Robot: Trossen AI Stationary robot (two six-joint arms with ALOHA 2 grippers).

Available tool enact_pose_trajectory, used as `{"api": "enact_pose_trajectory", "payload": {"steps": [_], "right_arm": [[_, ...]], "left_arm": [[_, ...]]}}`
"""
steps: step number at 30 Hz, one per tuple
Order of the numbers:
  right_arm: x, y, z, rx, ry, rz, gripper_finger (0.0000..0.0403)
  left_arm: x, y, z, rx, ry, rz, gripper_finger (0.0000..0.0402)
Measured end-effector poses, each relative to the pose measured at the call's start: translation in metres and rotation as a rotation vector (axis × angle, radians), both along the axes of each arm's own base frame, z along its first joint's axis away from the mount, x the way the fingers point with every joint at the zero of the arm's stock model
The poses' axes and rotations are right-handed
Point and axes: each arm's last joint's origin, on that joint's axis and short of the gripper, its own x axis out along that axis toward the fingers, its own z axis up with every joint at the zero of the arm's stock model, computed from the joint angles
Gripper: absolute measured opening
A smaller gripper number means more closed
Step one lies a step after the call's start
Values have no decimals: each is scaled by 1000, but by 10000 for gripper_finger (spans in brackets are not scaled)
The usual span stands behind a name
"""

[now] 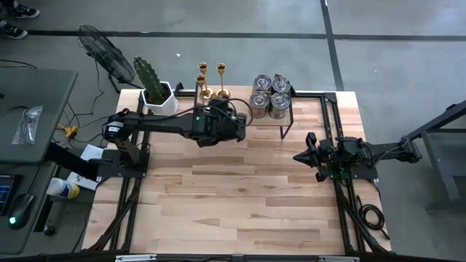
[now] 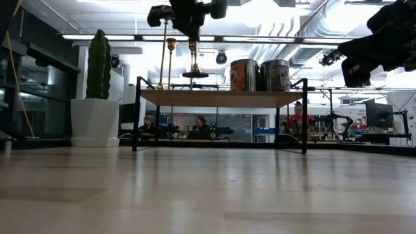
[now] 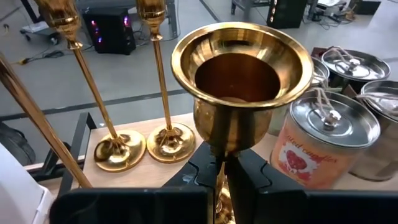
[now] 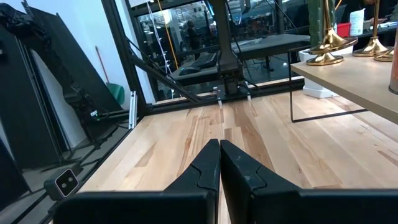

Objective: Pick & Place candle stick holders
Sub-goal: Align the gold candle holder with the other gold candle holder on the shelf

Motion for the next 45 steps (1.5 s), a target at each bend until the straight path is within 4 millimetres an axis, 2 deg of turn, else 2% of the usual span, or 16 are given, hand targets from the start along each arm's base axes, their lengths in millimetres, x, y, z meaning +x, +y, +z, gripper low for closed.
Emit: {"api": "enact_pose_trajectory", "payload": {"steps": [4,9,13,27,45], "right_arm": [[0,0,0,0,0,0,4],[0,0,0,0,0,0,4],[0,0,0,0,0,0,4],[0,0,0,0,0,0,4],[0,0,0,0,0,0,4]], "left_arm": [[0,2,-4,-1,-8,12,9],[-2,6,-22,-23,-22,53,9],[-3,7,-27,-23,-27,65,9],[-5,25,-28,-27,-25,112,9],[-6,35,-29,-53,-19,122,9]]}}
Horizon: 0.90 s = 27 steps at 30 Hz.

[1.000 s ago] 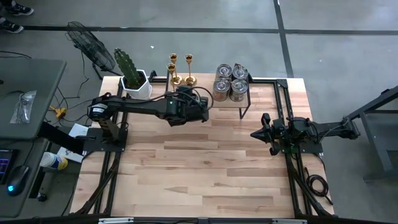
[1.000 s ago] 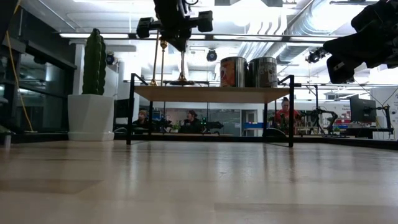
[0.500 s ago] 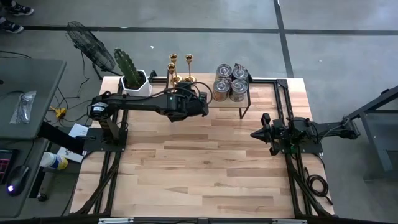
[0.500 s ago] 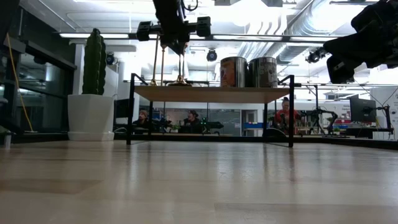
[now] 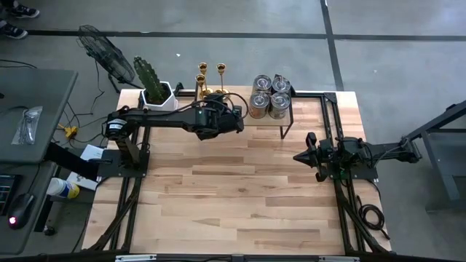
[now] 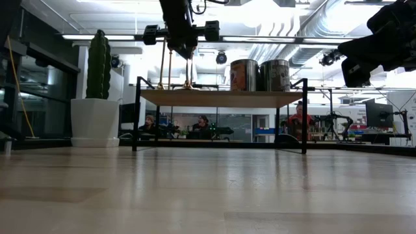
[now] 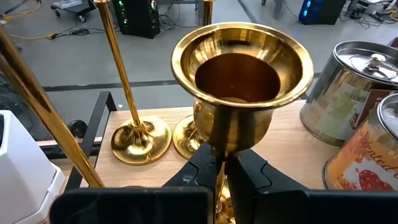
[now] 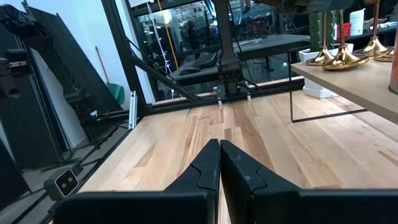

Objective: Pick & Place candle stick holders
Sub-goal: Align the gold candle holder with the other gold candle holder on the shelf

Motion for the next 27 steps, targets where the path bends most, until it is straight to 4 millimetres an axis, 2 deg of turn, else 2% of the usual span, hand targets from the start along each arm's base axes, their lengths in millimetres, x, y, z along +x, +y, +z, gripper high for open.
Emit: {"api": "enact_pose_trajectory", "payload": {"steps": [9,19,27], "right_arm": [[0,0,0,0,0,0,4],[0,0,0,0,0,-1,4],[0,0,0,0,0,0,4]], "left_arm": [[7,5,-9,0,4,11,10],[7,5,-9,-11,3,4,21],[7,4,-10,-19,83,-41,37]]}}
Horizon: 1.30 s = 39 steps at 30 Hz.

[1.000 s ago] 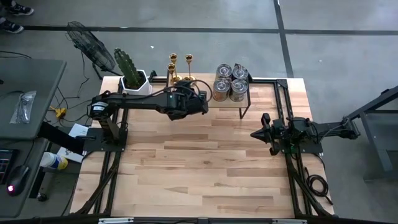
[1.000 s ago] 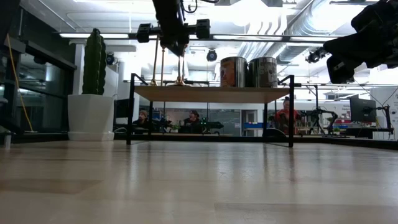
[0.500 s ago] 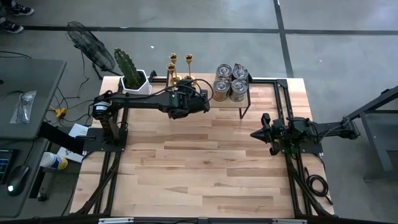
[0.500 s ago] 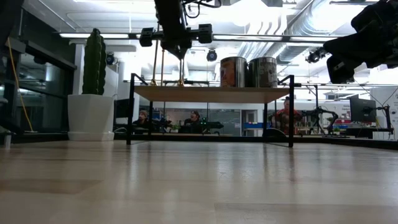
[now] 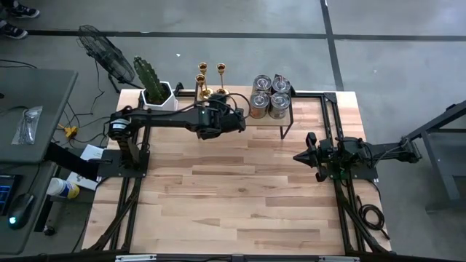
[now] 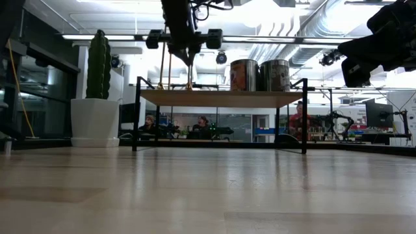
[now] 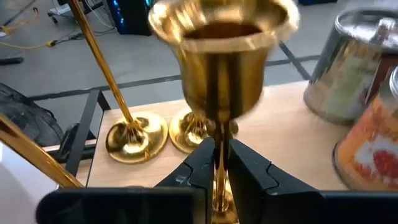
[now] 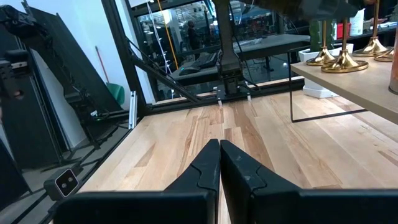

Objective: Pick & Place candle stick holders
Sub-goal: Align the gold candle holder with the other gold candle holder on the shelf, then return to Home Position

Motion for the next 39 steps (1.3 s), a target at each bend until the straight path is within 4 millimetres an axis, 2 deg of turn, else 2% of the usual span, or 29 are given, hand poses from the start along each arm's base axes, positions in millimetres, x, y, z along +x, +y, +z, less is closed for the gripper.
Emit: {"api": "enact_pose_trajectory", "payload": {"steps": [6,16,22,27,39], "right_arm": [[0,0,0,0,0,0,4],[0,0,0,0,0,0,4],[0,0,0,0,-1,0,4],[0,0,0,0,0,0,4],[0,0,0,0,0,0,4]], "left_arm": [[1,0,-1,3,4,0,64],[3,1,2,54,-31,29,166],[4,-4,1,23,-38,-3,209],[5,-12,2,39,-37,-13,226],[1,-35,9,65,1,-85,228]]}}
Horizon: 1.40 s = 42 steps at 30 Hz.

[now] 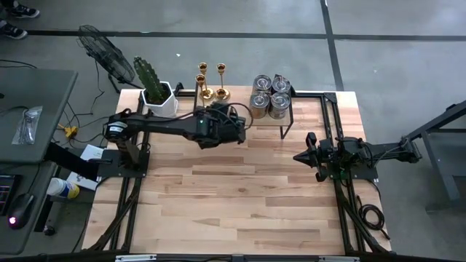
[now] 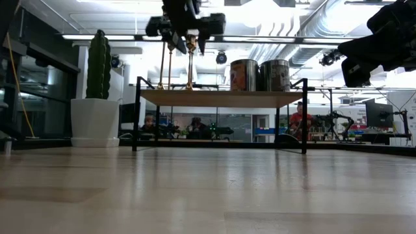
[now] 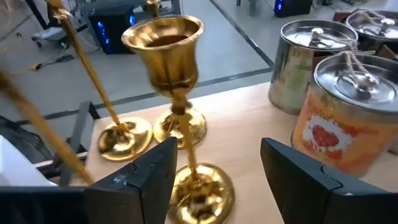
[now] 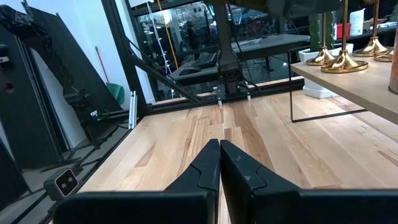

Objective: Pick & Place candle stick holders
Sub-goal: Return to Home Position

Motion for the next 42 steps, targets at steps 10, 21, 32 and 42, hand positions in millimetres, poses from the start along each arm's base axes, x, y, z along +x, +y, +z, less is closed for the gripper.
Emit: {"api": "enact_pose_trajectory", "payload": {"steps": [10,21,32,42], "right_arm": [[0,0,0,0,2,0,4],[0,0,0,0,5,0,4],[0,0,0,0,3,0,4],[0,0,0,0,3,0,4]], "left_arm": [[-29,-41,18,41,110,-96,228],[-87,-63,47,6,102,-120,228],[-150,-74,49,-46,43,-237,228],[-213,-75,-4,-168,-176,-478,228]]}}
